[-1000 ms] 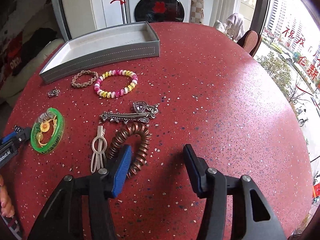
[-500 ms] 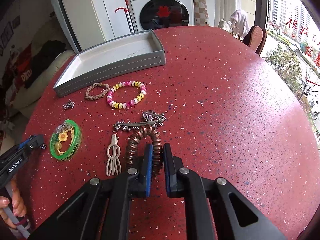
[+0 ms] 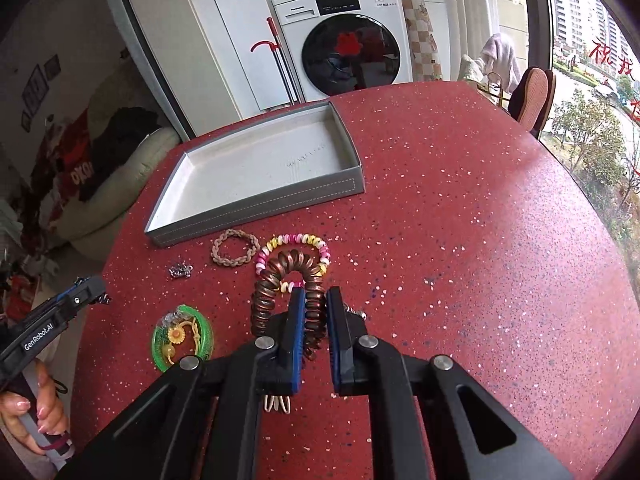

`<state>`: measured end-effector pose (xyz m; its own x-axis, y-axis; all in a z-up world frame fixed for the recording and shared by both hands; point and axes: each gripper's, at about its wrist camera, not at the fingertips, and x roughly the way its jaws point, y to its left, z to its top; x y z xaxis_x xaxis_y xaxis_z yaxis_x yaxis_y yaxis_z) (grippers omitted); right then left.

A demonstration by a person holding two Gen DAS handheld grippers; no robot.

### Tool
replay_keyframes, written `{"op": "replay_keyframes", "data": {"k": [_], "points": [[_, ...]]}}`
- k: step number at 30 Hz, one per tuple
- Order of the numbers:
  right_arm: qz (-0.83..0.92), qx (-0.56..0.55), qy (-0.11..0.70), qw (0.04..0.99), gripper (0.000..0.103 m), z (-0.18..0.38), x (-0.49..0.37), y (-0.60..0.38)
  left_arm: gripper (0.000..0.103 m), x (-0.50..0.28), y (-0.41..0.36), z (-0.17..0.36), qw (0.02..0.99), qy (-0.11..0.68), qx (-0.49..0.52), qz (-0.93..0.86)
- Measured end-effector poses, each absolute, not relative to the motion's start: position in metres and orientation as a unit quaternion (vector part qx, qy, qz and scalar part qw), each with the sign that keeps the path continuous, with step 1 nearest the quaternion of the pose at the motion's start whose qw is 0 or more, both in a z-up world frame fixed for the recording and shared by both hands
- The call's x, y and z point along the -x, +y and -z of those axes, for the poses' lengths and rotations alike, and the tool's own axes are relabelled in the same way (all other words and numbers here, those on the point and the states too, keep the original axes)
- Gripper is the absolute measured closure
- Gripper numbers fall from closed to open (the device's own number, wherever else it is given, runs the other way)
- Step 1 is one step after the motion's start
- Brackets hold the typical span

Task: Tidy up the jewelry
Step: 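Carry both items into the grey tray and open both grippers, then withdraw both grippers from the tray back toward the jewelry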

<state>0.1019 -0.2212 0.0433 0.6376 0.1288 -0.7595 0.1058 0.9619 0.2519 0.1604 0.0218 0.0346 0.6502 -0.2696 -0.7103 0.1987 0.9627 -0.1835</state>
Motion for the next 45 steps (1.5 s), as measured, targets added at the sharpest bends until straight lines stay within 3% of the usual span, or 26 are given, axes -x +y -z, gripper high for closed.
{"op": "replay_keyframes", "data": {"k": [9, 20, 31, 35, 37, 39, 41, 44, 45], "points": [[-0.036, -0.134, 0.418, 0.898, 0.091, -0.066, -0.185, -0.222, 0.059, -0.244, -0.006, -0.053, 0.913, 0.388, 0.022, 0.122], [-0.032, -0.123, 0.445, 0.886, 0.091, -0.041, -0.296, -0.221, 0.059, -0.346, -0.039, -0.015, 0.903, 0.417, 0.005, 0.104], [-0.010, -0.094, 0.491, 0.866, 0.091, 0.014, -0.335, -0.211, 0.059, -0.373, -0.057, 0.033, 0.888, 0.451, -0.039, 0.074], [-0.007, -0.066, 0.487, 0.871, 0.091, 0.016, -0.332, -0.205, 0.051, -0.374, -0.062, 0.039, 0.887, 0.454, -0.059, 0.066], [-0.009, -0.059, 0.489, 0.870, 0.087, 0.015, -0.333, -0.203, 0.051, -0.374, -0.060, 0.039, 0.888, 0.452, -0.059, 0.060], [-0.015, -0.068, 0.492, 0.868, 0.069, 0.014, -0.332, -0.203, 0.051, -0.373, -0.059, 0.039, 0.887, 0.456, -0.057, 0.053], [-0.015, -0.075, 0.485, 0.871, 0.058, 0.009, -0.330, -0.205, 0.051, -0.371, -0.057, 0.037, 0.887, 0.457, -0.048, 0.054], [-0.015, -0.084, 0.470, 0.878, 0.054, 0.000, -0.328, -0.207, 0.050, -0.369, -0.053, 0.032, 0.890, 0.451, -0.040, 0.052], [-0.016, -0.089, 0.465, 0.880, 0.052, -0.004, -0.326, -0.208, 0.032, -0.368, -0.053, 0.030, 0.890, 0.451, -0.038, 0.051]]}}
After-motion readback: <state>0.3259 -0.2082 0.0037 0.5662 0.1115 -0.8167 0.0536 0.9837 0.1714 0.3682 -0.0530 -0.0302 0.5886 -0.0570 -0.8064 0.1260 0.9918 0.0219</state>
